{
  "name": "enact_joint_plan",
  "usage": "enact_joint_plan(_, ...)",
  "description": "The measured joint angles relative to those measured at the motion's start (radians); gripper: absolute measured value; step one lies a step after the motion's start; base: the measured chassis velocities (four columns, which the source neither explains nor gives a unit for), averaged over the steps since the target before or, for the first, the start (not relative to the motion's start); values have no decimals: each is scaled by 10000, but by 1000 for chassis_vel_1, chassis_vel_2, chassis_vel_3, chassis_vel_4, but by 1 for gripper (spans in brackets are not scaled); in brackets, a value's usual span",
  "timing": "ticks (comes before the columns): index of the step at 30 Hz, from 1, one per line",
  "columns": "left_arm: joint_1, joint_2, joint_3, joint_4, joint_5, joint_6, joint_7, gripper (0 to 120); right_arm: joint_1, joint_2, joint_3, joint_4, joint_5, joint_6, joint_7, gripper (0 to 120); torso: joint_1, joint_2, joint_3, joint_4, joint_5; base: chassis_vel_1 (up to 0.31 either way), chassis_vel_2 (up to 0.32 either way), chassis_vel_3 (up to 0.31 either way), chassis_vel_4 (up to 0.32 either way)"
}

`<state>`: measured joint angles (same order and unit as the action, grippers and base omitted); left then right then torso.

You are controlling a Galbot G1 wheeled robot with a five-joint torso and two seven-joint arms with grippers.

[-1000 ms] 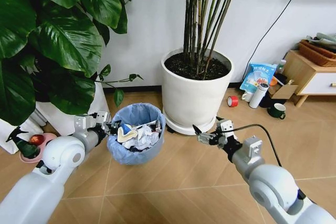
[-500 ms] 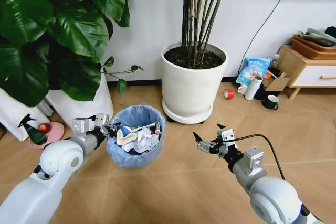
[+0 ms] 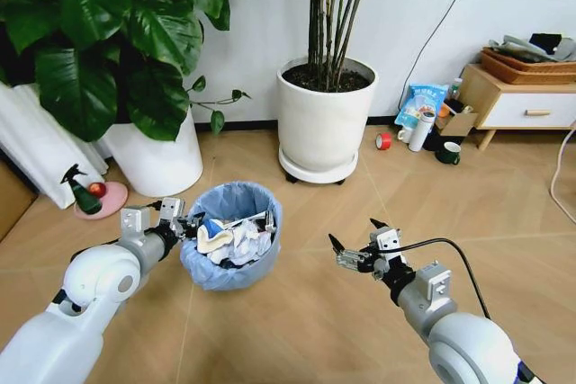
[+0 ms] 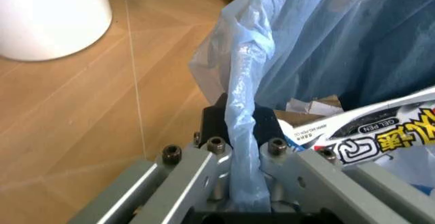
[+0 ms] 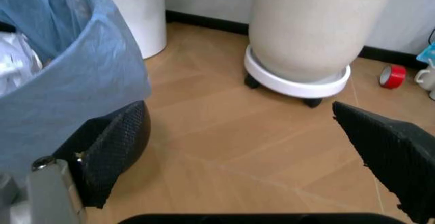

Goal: Pick up the trash bin and place the garbage on the floor into it.

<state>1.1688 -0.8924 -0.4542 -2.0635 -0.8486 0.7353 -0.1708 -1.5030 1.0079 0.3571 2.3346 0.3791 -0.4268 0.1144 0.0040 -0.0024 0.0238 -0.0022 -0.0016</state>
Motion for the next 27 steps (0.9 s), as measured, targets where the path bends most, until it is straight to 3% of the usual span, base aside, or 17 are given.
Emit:
enact_joint_plan(11,258,121,-415,-73,32,0,76,0,-81,-70,39,-4,-31,28,2,100,0,0,-1,-1,12,270,-228,-288,235)
enact_joint_plan(17,258,163,-437,-73,-1,0,91,0,-200,-40,50,-4,-149,54,-13,100,1,0,1,1,-5,282,-224,-285,227)
enact_joint_plan(19,257,165,-437,-83,-21,0,87,0,-253,-25,43,-5,-179,66,-18,100,0,0,0,-4,20,311,-224,-291,237)
enact_joint_plan(22,270,166,-433,-84,-29,-1,88,0,-274,-15,55,0,-198,96,-18,100,1,-1,3,-1,-1,307,-236,-333,232)
enact_joint_plan(27,282,187,-426,-69,-32,0,87,0,-338,3,83,-6,-238,152,-19,100,1,-1,2,0,12,325,-220,-307,246)
